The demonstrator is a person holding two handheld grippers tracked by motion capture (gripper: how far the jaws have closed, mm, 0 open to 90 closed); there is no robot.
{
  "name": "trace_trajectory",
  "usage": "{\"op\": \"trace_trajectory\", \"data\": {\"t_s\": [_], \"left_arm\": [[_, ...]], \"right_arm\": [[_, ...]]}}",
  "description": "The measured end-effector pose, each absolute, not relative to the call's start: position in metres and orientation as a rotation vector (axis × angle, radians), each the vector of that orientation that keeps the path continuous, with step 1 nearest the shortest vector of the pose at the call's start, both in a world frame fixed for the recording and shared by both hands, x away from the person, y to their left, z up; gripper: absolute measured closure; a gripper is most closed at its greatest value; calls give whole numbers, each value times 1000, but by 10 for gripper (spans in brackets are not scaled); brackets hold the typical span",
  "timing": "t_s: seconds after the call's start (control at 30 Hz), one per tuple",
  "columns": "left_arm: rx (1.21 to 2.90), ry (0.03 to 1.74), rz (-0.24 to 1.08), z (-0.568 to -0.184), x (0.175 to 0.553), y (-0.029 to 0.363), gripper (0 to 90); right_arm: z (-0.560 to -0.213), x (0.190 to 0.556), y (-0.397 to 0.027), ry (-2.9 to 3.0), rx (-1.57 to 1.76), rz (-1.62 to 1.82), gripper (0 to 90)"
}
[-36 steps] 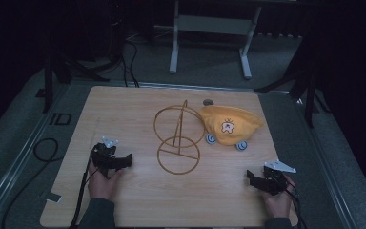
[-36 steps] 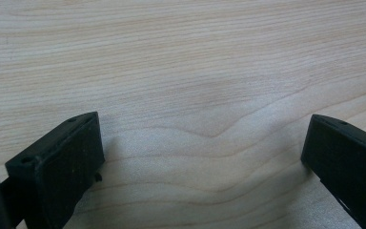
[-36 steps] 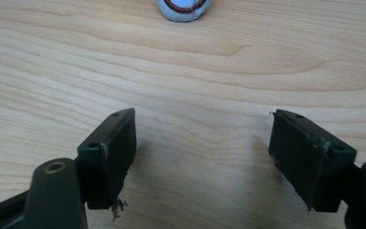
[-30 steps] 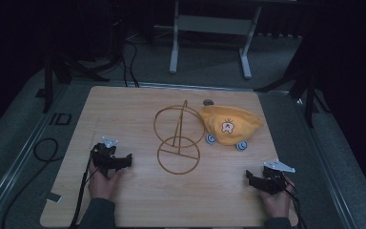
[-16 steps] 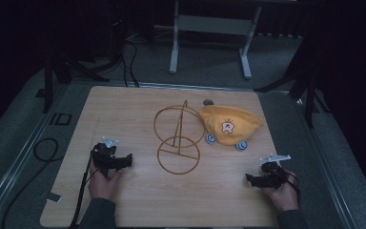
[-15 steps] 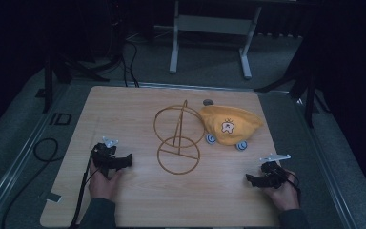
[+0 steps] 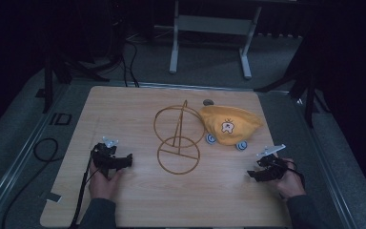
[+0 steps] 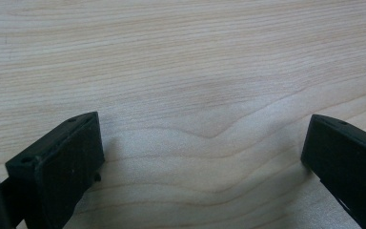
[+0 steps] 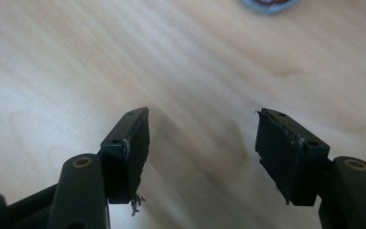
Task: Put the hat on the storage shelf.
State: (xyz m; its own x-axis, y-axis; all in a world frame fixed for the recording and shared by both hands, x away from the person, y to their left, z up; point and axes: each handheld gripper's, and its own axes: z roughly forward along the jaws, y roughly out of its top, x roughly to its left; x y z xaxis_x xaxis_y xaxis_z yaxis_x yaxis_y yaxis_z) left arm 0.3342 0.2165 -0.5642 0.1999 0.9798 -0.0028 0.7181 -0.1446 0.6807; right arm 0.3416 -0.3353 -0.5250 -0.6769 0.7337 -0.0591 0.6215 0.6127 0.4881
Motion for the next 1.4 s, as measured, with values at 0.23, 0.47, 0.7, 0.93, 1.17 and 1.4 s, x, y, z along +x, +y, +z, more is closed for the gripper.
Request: {"op": "trace_trajectory", "data": {"t_s": [0.23, 0.47, 0.7, 0.93, 1.17, 1.4], "left_arm": [[1928, 1576, 617, -564, 334, 216, 4], [1928, 1575, 616, -564, 334, 216, 4], [1928, 1576, 617, -564, 334, 216, 4], [1928, 1575, 616, -564, 334, 217, 4], [1928, 1576, 617, -564, 334, 216, 4], [1928, 1575, 617, -564, 334, 216, 4]], "right_arm": [[-517, 359, -328, 2520, 1119, 694, 346], [-518, 374, -318, 2481, 1147, 725, 328], [-523, 390, -308, 2412, 1194, 730, 298], [-528, 403, -306, 2354, 1273, 757, 300], [-532, 410, -304, 2331, 1310, 778, 317], [-536, 413, -302, 2307, 1349, 793, 349]]}}
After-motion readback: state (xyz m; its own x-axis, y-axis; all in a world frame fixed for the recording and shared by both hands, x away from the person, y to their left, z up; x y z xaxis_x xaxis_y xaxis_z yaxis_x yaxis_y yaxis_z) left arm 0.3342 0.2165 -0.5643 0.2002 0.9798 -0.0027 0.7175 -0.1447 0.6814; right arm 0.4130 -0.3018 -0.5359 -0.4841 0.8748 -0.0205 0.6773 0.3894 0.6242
